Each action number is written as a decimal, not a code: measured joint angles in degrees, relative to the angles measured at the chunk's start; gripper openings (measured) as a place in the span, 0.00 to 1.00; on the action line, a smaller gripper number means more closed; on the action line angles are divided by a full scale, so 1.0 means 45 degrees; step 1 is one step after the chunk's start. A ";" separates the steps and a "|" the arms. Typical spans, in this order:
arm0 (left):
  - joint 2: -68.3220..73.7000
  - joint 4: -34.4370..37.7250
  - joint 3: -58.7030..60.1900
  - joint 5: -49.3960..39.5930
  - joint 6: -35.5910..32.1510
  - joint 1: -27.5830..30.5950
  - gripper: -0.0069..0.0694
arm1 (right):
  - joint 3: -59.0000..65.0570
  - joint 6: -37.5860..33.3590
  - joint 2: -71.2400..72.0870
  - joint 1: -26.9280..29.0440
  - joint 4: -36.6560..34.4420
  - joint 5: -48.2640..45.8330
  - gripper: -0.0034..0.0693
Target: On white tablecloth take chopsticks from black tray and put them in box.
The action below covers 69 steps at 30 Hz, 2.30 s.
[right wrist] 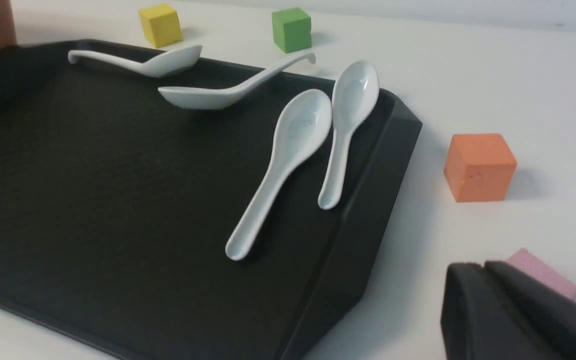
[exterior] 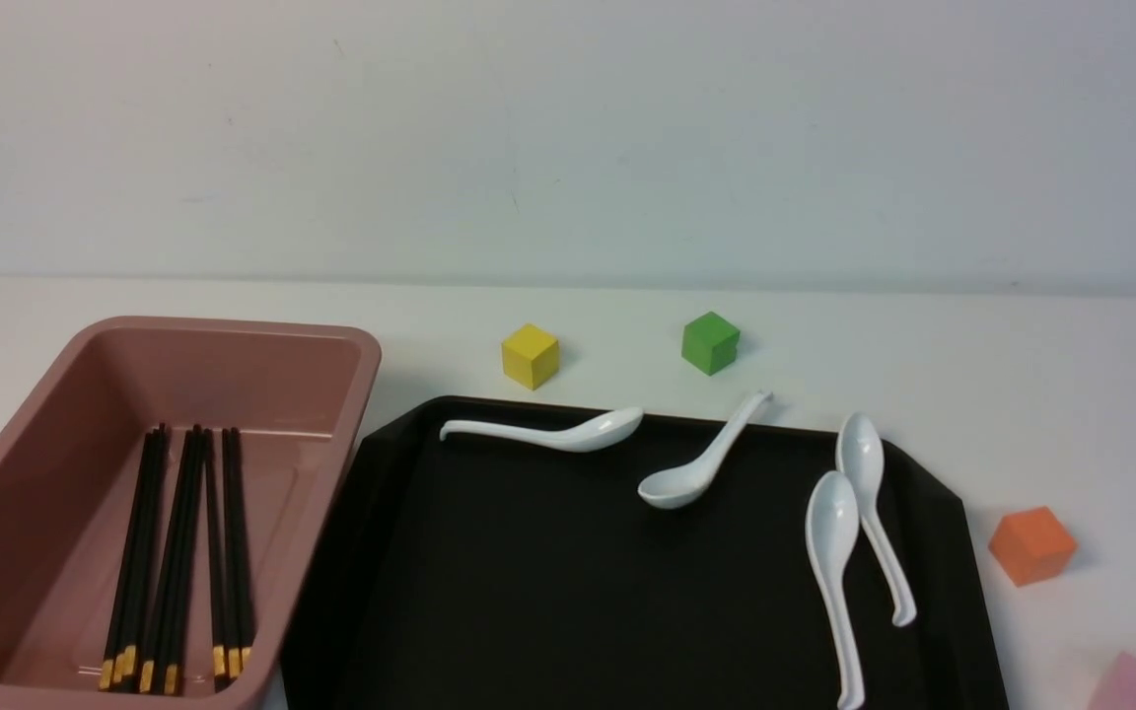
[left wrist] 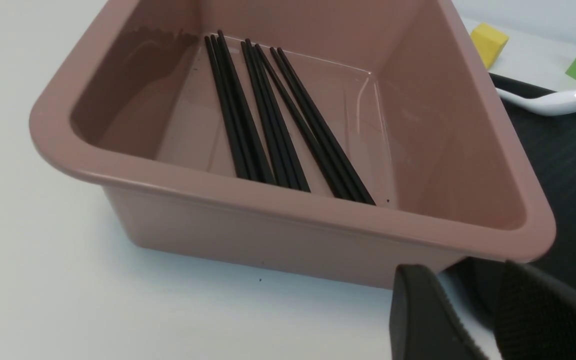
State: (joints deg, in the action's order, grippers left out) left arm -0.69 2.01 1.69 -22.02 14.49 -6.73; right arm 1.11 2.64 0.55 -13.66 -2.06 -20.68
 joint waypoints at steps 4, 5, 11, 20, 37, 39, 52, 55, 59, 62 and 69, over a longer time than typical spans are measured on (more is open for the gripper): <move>0.0000 0.0000 0.0000 0.0000 0.0000 0.0000 0.40 | -0.0004 0.0000 0.0000 0.0305 0.0000 -0.0016 0.12; 0.0000 0.0000 0.0000 0.0000 0.0000 0.0000 0.40 | -0.0004 0.0013 0.0004 0.0428 0.0000 -0.0023 0.12; 0.0000 0.0000 0.0000 0.0000 0.0000 0.0000 0.40 | -0.0014 0.0033 0.0004 0.1056 0.0000 -0.0047 0.14; 0.0000 0.0000 0.0000 0.0000 0.0000 0.0000 0.40 | -0.0014 0.0033 0.0004 0.1114 0.0002 -0.0047 0.16; 0.0000 0.0000 0.0000 0.0000 0.0000 0.0000 0.40 | -0.0014 0.0088 0.0004 0.1114 0.0014 -0.0047 0.18; 0.0000 0.0000 0.0000 0.0000 0.0000 0.0000 0.40 | -0.0014 0.0088 0.0004 0.1114 0.0014 -0.0047 0.18; 0.0000 0.0000 0.0000 0.0000 0.0000 0.0000 0.40 | -0.0014 0.0088 0.0004 0.1114 0.0014 -0.0047 0.21; 0.0000 0.0000 0.0000 0.0000 0.0000 0.0000 0.40 | -0.0014 0.0088 0.0004 0.1114 0.0014 -0.0047 0.21; 0.0000 0.0000 0.0000 0.0000 0.0000 0.0000 0.40 | -0.0014 0.0088 0.0004 0.1114 0.0014 -0.0047 0.22; 0.0000 0.0000 0.0000 0.0000 0.0000 0.0000 0.40 | -0.0014 0.0088 0.0004 0.1114 0.0014 -0.0047 0.23; 0.0000 0.0000 0.0000 0.0000 0.0000 0.0000 0.40 | -0.0014 0.0088 0.0004 0.1114 0.0014 -0.0047 0.24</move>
